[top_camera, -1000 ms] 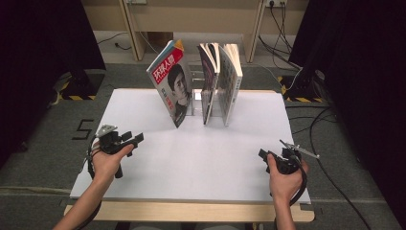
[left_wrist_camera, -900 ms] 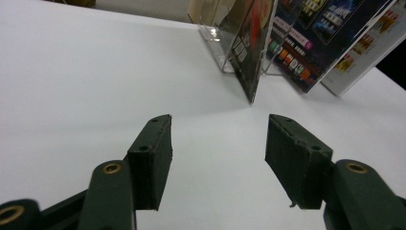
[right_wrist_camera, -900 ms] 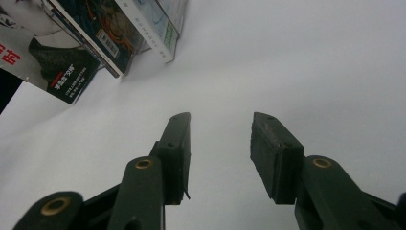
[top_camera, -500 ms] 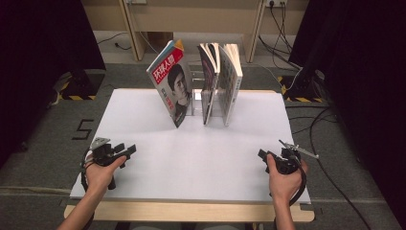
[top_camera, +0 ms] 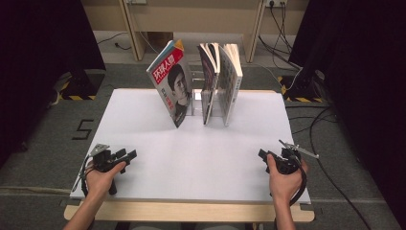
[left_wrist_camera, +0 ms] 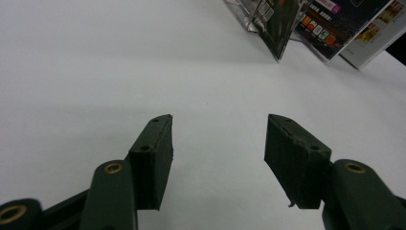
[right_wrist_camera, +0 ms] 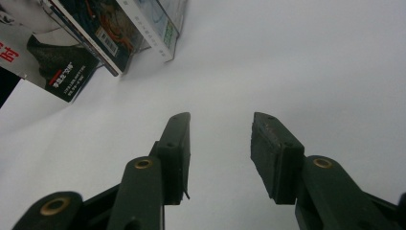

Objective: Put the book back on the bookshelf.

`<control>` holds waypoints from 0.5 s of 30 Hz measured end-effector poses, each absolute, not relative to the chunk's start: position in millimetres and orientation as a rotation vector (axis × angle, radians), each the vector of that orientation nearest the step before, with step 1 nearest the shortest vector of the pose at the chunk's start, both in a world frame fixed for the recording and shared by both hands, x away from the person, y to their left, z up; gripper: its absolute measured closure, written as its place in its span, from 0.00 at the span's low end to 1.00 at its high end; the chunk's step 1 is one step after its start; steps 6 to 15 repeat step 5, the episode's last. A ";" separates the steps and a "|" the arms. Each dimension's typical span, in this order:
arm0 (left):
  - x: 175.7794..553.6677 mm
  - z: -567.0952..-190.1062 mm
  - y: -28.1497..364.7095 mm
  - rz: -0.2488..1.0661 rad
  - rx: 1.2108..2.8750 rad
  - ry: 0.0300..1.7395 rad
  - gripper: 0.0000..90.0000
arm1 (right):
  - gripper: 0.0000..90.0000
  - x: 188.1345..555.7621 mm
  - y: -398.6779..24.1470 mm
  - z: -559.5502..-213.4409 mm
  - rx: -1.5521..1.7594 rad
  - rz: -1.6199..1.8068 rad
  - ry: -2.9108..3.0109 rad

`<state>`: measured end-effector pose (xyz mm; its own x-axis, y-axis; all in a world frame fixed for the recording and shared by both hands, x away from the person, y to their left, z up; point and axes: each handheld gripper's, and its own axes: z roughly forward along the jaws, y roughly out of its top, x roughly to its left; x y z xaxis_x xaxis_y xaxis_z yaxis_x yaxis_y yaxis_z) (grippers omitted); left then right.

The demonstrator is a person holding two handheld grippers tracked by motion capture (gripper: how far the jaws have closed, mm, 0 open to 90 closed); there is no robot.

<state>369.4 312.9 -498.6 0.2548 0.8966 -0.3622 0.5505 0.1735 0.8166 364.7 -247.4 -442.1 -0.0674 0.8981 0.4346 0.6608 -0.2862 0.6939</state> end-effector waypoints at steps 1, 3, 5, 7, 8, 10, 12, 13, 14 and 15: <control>368.8 -498.7 311.9 0.424 1.509 1.408 0.47 | 0.65 364.6 -247.9 -441.6 1.940 1.279 1.688; 368.2 -499.0 310.2 0.414 1.512 1.400 0.47 | 0.65 364.7 -249.2 -441.5 1.935 1.278 1.683; 368.1 -499.6 308.3 0.407 1.513 1.398 0.47 | 0.65 364.6 -249.5 -441.5 1.945 1.282 1.678; 368.1 -499.6 308.3 0.407 1.513 1.398 0.47 | 0.65 364.6 -249.5 -441.5 1.945 1.282 1.678; 368.1 -499.6 308.3 0.407 1.513 1.398 0.47 | 0.65 364.6 -249.5 -441.5 1.945 1.282 1.678; 368.1 -499.6 308.3 0.407 1.513 1.398 0.47 | 0.65 364.6 -249.5 -441.5 1.945 1.282 1.678; 368.1 -499.6 308.3 0.407 1.513 1.398 0.47 | 0.65 364.6 -249.5 -441.5 1.945 1.282 1.678; 368.1 -499.6 308.3 0.407 1.513 1.398 0.47 | 0.65 364.6 -249.5 -441.5 1.945 1.282 1.678; 368.1 -499.6 308.3 0.407 1.513 1.398 0.47 | 0.65 364.6 -249.5 -441.5 1.945 1.282 1.678; 368.1 -499.6 308.3 0.407 1.513 1.398 0.47 | 0.65 364.6 -249.5 -441.5 1.945 1.282 1.678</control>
